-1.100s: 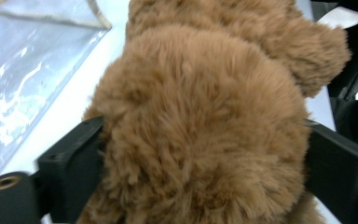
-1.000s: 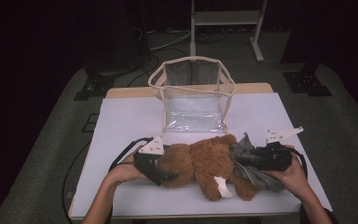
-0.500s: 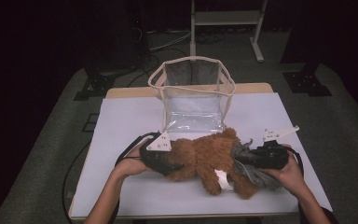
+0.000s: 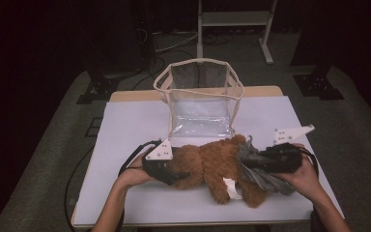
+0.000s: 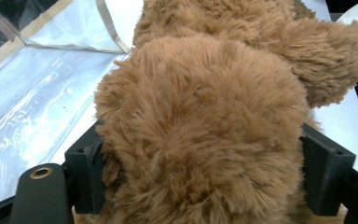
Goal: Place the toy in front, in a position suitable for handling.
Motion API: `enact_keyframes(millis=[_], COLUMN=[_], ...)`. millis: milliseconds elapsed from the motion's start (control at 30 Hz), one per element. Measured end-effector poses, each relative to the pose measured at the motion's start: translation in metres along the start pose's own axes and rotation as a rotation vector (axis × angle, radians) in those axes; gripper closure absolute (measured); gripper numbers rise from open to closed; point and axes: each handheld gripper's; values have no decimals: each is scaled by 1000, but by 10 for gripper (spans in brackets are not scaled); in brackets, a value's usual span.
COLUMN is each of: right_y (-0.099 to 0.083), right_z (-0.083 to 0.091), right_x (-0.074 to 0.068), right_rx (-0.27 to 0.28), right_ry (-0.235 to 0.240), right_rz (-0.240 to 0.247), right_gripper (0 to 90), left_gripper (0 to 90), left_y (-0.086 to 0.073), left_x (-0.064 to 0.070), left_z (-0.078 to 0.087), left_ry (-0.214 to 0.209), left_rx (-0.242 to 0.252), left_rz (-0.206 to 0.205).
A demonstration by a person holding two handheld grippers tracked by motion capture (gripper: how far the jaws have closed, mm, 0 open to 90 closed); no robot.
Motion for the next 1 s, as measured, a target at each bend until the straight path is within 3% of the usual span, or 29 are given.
enact_keyframes(millis=[67, 133, 200, 233, 300, 333, 367, 433, 500, 533, 600, 767, 900, 933, 1000], right_y=[22, 40, 46, 51, 51, 43, 43, 29, 25, 18, 15, 25, 43, 52, 55], right_z=[-13, -27, -34, -47, -52, -59, -59, -53, -50, -44, -40, -41, -56, -70, -77], right_x=[4, 9, 12, 18, 21, 24, 24, 27, 27, 29, 30, 25, 18, 14, 12], right_rx=[-17, -37, -52, -94, -112, -135, -135, -119, -114, -107, -105, -109, -119, -130, -137], right_ry=[3, 20, 25, 22, 26, 41, 41, 42, 35, 29, 28, 17, 52, 81, 94], right_rz=[56, 82, 91, 103, 99, 76, 76, 44, 31, 8, -5, 17, 67, 89, 99], right_gripper=[710, 710, 709, 710, 710, 712, 712, 716, 716, 717, 717, 718, 718, 719, 719], left_gripper=[193, 189, 184, 173, 151, 139, 129, 127, 127, 144, 237, 258, 279, 285, 290], left_y=[0, -1, -1, -2, -3, -5, -5, -9, -11, -16, -20, -18, -15, -15, -15], left_x=[1, 2, 3, 3, 2, 0, 0, -5, -7, -10, -11, -10, -9, -9, -9], left_z=[0, 1, 1, 4, 5, 10, 10, 21, 23, 24, 22, 16, 11, 10, 10], left_ry=[0, 0, -2, -2, -2, -1, -1, -8, 3, -8, -33, -29, -27, -25, -23], left_rx=[1, 0, -1, -6, -4, 4, 4, 27, 21, 7, 24, 42, 45, 45, 47], left_rz=[1, 0, -2, -6, 0, 25, 25, 77, 85, 108, 113, 116, 103, 99, 96])
Point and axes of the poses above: each handheld gripper's, and its own axes: z roughly backward along the jaws, y roughly out of its top, x roughly to its right, and after that the axes turned 14 degrees about z, right-handed
